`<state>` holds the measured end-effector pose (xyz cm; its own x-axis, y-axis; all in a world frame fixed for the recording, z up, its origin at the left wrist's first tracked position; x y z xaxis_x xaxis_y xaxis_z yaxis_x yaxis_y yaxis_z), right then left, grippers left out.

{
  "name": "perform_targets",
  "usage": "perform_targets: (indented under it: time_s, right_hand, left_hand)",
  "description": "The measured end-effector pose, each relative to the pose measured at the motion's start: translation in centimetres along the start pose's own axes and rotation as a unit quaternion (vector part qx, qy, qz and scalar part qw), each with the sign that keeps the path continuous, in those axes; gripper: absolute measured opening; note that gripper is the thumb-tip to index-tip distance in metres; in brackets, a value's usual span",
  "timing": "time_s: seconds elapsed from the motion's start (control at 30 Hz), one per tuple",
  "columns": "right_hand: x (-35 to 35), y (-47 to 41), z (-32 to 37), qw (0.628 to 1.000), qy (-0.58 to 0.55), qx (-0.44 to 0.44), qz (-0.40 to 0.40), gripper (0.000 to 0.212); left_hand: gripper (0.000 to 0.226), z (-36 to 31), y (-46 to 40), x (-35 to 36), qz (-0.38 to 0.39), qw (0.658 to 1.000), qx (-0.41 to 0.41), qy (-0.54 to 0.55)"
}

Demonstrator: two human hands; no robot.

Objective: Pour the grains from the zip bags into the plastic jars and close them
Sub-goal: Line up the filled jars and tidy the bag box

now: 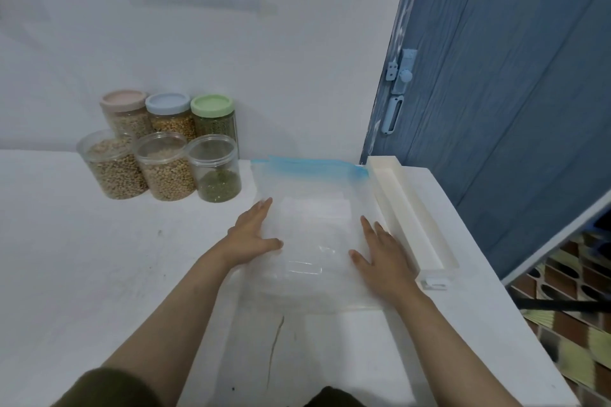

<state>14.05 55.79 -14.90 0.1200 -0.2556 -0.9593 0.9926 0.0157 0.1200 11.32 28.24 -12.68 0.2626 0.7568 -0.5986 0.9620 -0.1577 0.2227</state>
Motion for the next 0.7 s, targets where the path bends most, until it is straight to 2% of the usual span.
perform_targets:
  time_s: [0.2, 0.3, 0.37, 0.47, 0.5, 0.57, 0.63, 0.7]
  right_hand:
    - [-1.5, -0.8, 0.4, 0.999, 0.04, 0.005, -0.005, 0.064]
    - [-1.1, -0.7, 0.8, 0.998, 0.064, 0.02, 0.009, 0.057]
    - [-0.5, -0.4, 0.7, 0.998, 0.065, 0.021, 0.006, 0.052]
    - [0.2, -0.1, 0.0, 0.999, 0.042, 0.016, -0.005, 0.049]
    - [0.2, -0.1, -0.1, 0.999, 0.037, 0.016, -0.004, 0.049]
    - [0.2, -0.3, -0.3, 1.0, 0.027, 0.015, -0.002, 0.047]
    - [0.1, -0.5, -0.4, 1.0, 0.019, 0.014, 0.003, 0.046]
    - [0.0, -0.9, -0.6, 1.0, 0.015, 0.017, 0.014, 0.045]
  left_hand:
    - [0.086, 1.0, 1.1, 0.6, -0.055, 0.998, 0.014, -0.041]
    - [0.06, 0.9, 2.2, -0.1, -0.13, 0.982, 0.129, -0.049]
    - [0.042, 1.1, 3.0, -0.3, -0.138, 0.964, 0.222, -0.053]
    - [0.032, 2.6, 4.0, -0.3, -0.102, 0.969, 0.225, 0.004]
    - [0.037, 3.1, 4.3, -0.2, -0.076, 0.973, 0.215, 0.027]
    - [0.06, 3.8, 4.7, -0.1, 0.004, 0.981, 0.188, 0.046]
    - [0.086, 4.2, 4.9, 0.1, 0.081, 0.983, 0.165, 0.015]
    - [0.106, 4.4, 4.7, 0.2, 0.122, 0.98, 0.154, -0.043]
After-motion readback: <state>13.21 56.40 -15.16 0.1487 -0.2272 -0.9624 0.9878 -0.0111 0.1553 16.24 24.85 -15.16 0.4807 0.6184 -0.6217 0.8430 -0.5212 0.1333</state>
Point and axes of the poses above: each hand's wrist, its own y-axis away from the middle knuckle, its own x-axis out of the palm, z = x × y, the point moved 4 cm from there along -y, towards the middle knuckle, and after that the axes turned 7 degrees about y, right-handed, at the moved point
